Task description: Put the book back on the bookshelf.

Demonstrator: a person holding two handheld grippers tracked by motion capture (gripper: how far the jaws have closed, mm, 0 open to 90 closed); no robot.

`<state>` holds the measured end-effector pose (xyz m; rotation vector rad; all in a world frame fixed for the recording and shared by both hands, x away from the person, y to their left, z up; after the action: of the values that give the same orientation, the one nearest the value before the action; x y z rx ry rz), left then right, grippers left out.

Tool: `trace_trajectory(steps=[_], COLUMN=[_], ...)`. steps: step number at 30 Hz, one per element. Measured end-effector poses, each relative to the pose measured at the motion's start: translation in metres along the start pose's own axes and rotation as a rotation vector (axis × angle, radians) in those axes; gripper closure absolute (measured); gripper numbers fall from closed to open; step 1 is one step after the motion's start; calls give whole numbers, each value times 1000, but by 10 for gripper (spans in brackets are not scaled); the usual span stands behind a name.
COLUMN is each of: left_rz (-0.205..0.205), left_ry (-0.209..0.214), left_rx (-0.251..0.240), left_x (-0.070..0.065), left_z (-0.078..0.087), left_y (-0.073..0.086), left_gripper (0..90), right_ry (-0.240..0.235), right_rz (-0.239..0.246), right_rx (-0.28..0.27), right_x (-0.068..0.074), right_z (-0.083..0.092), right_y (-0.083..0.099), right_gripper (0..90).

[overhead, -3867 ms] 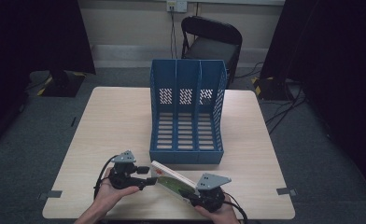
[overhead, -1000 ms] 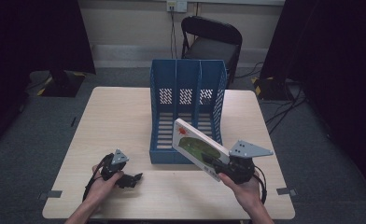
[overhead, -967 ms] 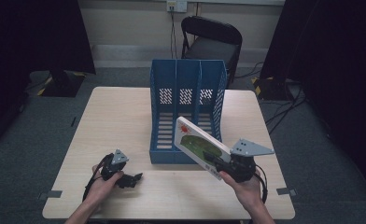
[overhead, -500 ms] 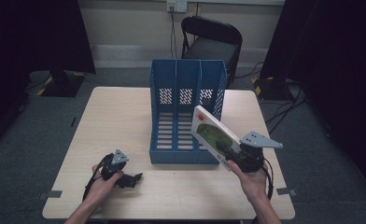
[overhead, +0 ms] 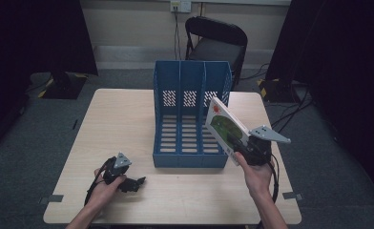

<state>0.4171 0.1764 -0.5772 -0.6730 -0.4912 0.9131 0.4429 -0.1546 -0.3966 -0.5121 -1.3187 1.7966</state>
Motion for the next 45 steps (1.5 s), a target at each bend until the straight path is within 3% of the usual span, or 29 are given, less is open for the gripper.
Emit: trace_trajectory(steps=[4, 6, 9, 19, 27, 40, 45], left_rz=[1, 1, -4, -4, -4, -4, -4], left_ry=[0, 0, 1, 1, 1, 1, 1], left_rx=[-1, 0, 2, 2, 2, 2, 2], left_x=[0, 0, 0, 0, 0, 0, 0], left_z=[0, 0, 0, 0, 0, 0, 0], left_y=[0, 0, 0, 0, 0, 0, 0], left_gripper=[0, 0, 0, 0, 0, 0, 0], right_ry=[72, 121, 157, 193, 218, 268, 262], right_rz=[6, -6, -42, -58, -110, -92, -93], right_rx=[13, 15, 4, -1, 18, 64, 93], right_x=[-8, -14, -20, -23, -33, -39, -38], right_z=[-11, -18, -31, -58, -84, -106, -109], right_y=[-3, -3, -3, -7, 2, 16, 24], right_gripper=[765, 765, 765, 765, 765, 765, 764])
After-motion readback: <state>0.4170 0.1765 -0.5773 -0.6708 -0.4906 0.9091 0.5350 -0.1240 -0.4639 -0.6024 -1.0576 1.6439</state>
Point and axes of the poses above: each handheld gripper's, and its own axes: z roughly backward along the jaws, y roughly out of its underside, x roughly to its left, the point moved 10 cm from there along -z, roughly forward along the jaws, and after that the axes turned 9 degrees about -y, right-handed, at the moved point
